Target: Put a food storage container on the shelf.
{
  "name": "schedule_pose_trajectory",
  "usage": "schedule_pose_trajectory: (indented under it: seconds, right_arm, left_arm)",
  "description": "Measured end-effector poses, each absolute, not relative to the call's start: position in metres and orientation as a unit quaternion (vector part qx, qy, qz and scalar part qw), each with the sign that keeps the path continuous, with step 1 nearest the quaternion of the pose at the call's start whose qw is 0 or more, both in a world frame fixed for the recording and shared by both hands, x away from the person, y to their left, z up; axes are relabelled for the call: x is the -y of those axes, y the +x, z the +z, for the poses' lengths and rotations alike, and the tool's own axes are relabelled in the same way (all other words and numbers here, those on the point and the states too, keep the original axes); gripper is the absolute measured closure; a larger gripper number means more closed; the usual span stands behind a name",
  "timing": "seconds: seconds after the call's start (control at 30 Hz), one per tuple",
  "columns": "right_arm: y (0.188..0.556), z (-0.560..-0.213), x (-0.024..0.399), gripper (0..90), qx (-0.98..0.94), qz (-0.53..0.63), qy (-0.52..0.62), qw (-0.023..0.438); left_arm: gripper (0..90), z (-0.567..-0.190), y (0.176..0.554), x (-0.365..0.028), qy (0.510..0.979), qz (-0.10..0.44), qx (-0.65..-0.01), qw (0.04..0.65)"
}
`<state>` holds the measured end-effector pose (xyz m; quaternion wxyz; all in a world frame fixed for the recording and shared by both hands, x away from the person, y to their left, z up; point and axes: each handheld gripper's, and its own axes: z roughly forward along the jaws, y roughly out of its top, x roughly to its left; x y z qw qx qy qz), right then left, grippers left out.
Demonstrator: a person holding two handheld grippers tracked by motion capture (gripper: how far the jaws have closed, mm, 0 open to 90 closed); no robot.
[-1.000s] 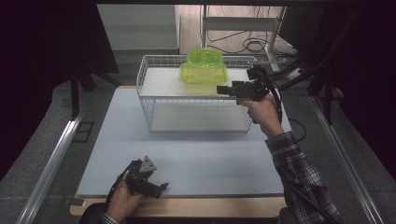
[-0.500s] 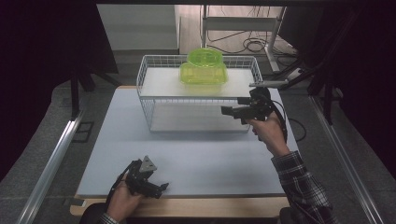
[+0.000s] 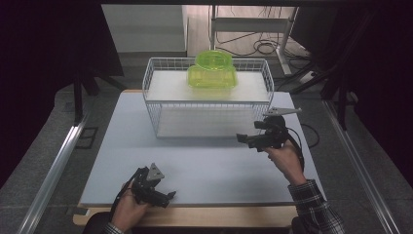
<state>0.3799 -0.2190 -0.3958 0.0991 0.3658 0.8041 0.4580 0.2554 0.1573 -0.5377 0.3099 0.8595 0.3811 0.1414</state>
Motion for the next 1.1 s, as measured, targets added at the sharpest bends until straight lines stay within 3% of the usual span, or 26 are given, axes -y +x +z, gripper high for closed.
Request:
schedule_pose_trajectory:
  seconds: [0.6,1.1]
  right_arm:
    - [0.351,-0.457,0.235,4.5,-0.813,0.433,0.366,0.132]
    - [0.339,-0.502,0.236,3.8,-0.835,0.383,0.371,0.134]
  left_arm:
    - [0.2,-0.539,0.255,-0.157,0.863,0.149,-0.376,0.304]
    - [0.0,-0.539,0.255,-0.156,0.864,0.155,-0.369,0.307]
